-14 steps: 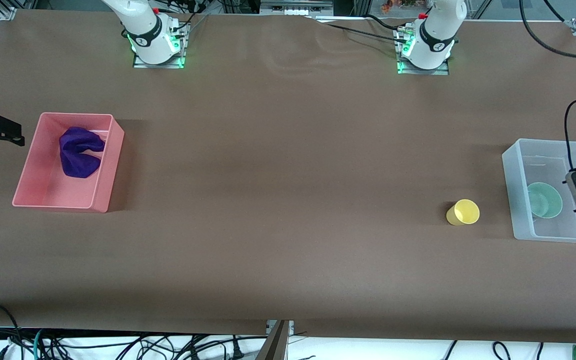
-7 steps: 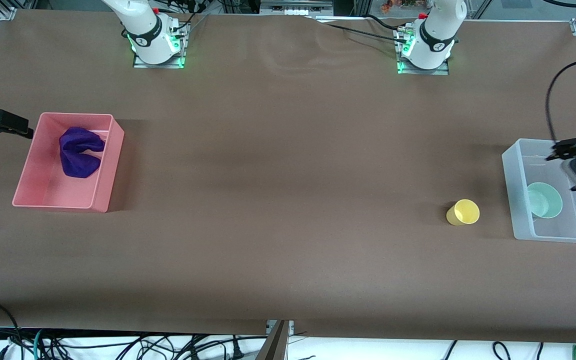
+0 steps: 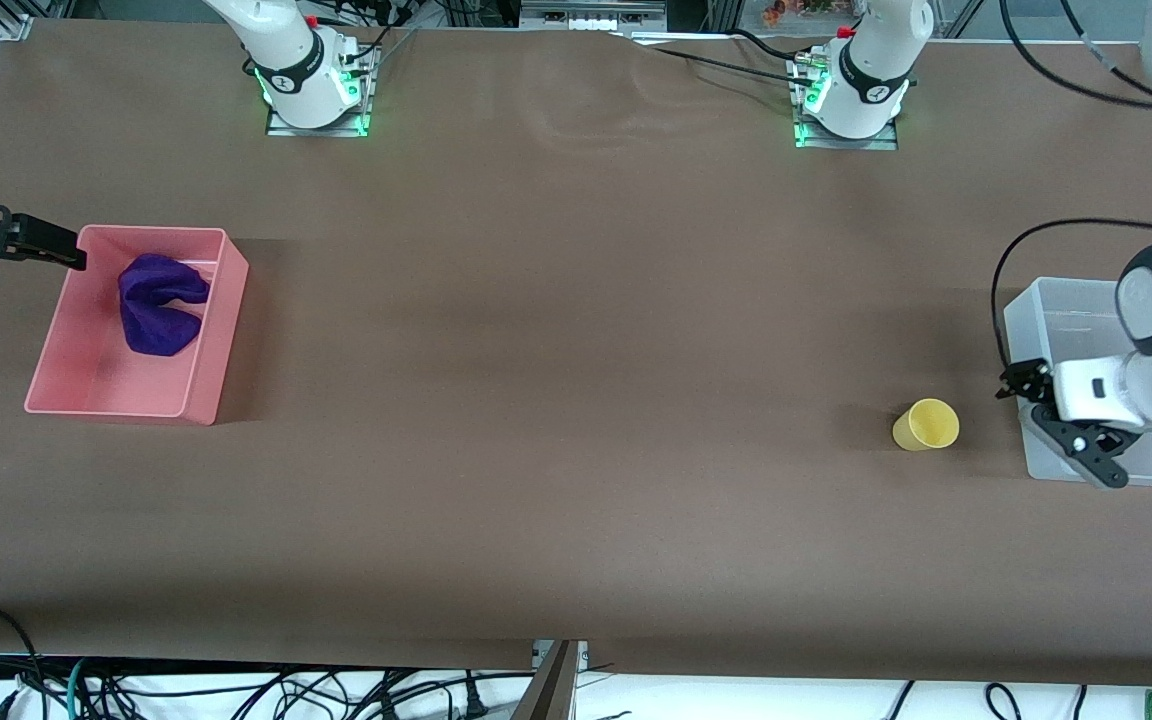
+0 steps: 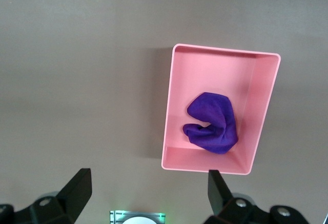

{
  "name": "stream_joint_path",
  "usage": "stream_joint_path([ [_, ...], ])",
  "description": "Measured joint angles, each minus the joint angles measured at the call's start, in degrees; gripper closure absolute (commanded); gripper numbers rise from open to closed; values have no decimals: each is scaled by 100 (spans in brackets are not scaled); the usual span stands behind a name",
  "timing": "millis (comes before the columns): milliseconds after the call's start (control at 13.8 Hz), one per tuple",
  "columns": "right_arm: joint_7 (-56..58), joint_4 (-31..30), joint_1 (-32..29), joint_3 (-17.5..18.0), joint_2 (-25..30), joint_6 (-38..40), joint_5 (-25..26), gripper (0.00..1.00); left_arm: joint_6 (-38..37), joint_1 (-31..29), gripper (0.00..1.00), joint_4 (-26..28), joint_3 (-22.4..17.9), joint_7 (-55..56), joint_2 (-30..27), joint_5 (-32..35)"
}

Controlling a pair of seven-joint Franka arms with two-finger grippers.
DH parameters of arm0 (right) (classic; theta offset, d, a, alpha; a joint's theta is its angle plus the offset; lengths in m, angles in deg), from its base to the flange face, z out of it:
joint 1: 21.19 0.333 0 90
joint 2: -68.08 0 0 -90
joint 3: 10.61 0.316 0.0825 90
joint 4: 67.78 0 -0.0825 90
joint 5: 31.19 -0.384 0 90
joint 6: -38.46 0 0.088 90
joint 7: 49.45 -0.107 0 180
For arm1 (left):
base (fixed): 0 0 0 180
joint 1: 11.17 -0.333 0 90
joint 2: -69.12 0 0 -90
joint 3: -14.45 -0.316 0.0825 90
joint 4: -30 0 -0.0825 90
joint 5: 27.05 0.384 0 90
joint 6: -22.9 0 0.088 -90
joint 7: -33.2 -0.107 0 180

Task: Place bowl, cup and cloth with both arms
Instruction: 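Move the left gripper to the yellow cup and grasp it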

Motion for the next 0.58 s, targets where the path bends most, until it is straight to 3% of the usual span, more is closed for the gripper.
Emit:
stream_joint_path([
  [218, 0, -1, -1, -1, -22, 63, 0, 0, 551, 126, 2, 315, 15, 527, 156, -96],
  [291, 0, -1, -1, 0, -23, 63, 0, 0, 852, 194, 7, 519, 14, 745, 158, -125],
  [363, 0, -1, -1, -1, -23, 63, 0, 0, 1212, 250, 22, 725, 6, 898, 170, -126],
  [508, 0, 1, -1, -1, -23, 63, 0, 0, 1668, 300, 89, 1021, -51, 1036, 283, -148],
  [581, 0, 2, -1, -1, -23, 63, 0, 0, 1721, 316, 100, 1065, -73, 1116, 364, -208],
])
